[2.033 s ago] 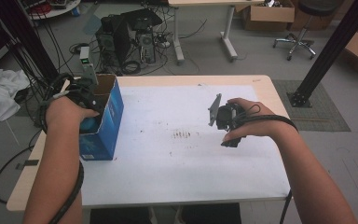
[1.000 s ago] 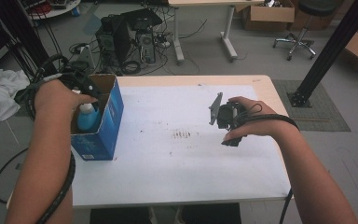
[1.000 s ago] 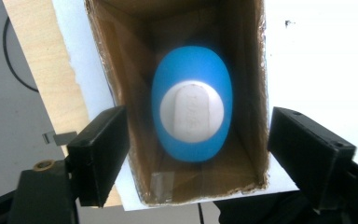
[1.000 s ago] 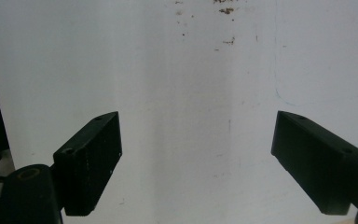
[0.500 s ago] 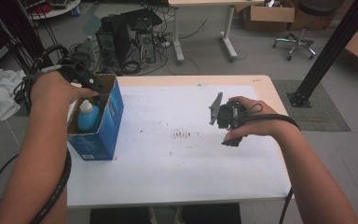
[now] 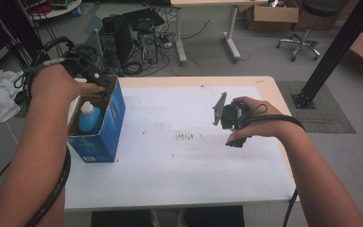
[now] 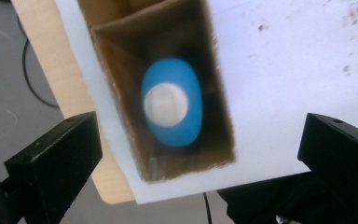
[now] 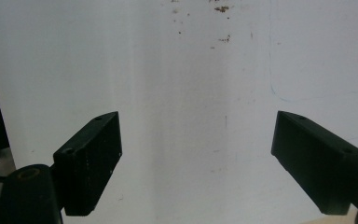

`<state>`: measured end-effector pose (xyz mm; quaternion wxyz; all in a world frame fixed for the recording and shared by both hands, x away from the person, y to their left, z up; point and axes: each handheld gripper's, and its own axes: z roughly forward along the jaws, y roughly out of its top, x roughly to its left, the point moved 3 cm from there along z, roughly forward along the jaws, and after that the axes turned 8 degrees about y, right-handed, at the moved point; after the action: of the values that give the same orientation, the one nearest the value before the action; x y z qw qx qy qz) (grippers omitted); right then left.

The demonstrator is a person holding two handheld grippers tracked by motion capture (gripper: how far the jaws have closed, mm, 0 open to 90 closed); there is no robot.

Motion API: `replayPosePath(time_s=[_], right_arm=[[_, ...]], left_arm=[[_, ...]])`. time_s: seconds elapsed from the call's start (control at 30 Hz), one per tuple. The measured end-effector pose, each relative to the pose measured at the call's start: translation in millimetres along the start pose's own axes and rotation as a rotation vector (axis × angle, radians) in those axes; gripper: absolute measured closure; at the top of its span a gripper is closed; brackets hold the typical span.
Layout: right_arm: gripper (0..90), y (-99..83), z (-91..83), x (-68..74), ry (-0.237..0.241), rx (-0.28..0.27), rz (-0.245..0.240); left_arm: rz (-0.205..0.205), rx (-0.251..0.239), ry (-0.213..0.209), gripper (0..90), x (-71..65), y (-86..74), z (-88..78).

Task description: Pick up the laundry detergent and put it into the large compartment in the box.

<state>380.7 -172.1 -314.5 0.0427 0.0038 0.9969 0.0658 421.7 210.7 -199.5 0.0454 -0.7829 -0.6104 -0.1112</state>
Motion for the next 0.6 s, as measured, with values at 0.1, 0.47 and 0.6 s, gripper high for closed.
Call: replayPosePath(time_s=[0.1,0.47,0.6], right_arm=[[16.2,-0.5,0.2,0.3,0.004,0.007,0.006],[16.2,-3.2,-1.0,-0.5,0.001,0.006,0.008],[16.2,-2.0,-2.0,-0.5,0.003,0.013,0.007]], left_arm=[[0.044,-0.038,-0.015,0.1,-5.8,2.1,-6.5],[0.222,-0.112,-0.055,0.1,-34.0,8.5,-23.3],[0.369,-0.140,-0.114,0.1,-58.0,12.3,-22.0]])
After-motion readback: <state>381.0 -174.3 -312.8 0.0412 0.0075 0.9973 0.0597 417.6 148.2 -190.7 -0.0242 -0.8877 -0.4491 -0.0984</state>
